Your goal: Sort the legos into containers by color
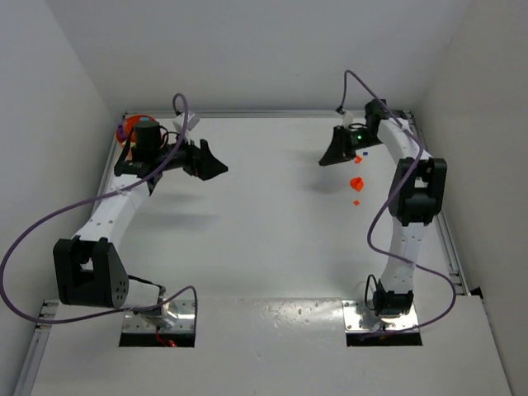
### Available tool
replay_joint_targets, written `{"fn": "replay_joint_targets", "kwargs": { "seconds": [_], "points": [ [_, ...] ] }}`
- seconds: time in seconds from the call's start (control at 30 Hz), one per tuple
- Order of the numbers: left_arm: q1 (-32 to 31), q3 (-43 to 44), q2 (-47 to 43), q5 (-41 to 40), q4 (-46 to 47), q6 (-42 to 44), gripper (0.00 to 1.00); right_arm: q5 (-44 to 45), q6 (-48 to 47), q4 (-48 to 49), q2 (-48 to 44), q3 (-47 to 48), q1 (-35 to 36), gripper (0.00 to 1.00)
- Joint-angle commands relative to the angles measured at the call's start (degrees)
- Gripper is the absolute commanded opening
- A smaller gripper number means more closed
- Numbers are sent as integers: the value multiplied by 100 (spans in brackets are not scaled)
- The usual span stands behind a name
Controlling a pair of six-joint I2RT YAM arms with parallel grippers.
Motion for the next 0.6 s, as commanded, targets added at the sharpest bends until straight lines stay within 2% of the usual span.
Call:
{"fn": "replay_joint_targets", "kwargs": {
  "seconds": [0.0, 0.03, 0.07, 0.1, 0.17, 0.2, 0.27, 0.3, 0.37, 0.4, 0.43, 0.57],
  "points": [
    [-204, 45, -252, 416, 873, -139, 99, -2180, 2943, 1175, -290, -582, 495, 11],
    [-257, 45, -252, 250, 873, -138, 99, -2539, 3808, 1947, -526, -943, 600, 11],
    [-257, 45, -252, 179, 873, -60, 99, -2542, 4765, 2920, -719, -1382, 706, 11],
    [-405, 45, -252, 117, 873, -7, 99, -2542, 6620, 4896, -913, -2231, 889, 11],
    [-564, 45, -165, -23, 934, 73, 94, -2542, 8597, 7059, -1134, -3139, 1049, 11],
    [-626, 45, -103, -24, 934, 142, 89, -2481, 9964, 8523, -1134, -3310, 1206, 11],
    [-749, 124, 73, 168, 883, 256, 84, -2419, 10259, 8697, -1134, -3399, 1330, 11],
    [-872, 281, 317, 257, 795, 310, 77, -2367, 10199, 8391, -1134, -3399, 1435, 11],
    [-995, 519, 634, 405, 479, 241, 66, -2366, 10285, 8388, -1187, -3547, 1497, 11],
    [-1048, 703, 949, 459, 477, -47, 52, -2366, 10347, 8388, -1187, -3549, 1498, 11],
    [-1049, 757, 1092, 460, 477, -276, 49, -2366, 10347, 8388, -1187, -3636, 1498, 11],
    [-1101, 819, 1663, 625, 776, -1227, 49, -2366, 10610, 8440, -1240, -3751, 1498, 11]
  ]
}}
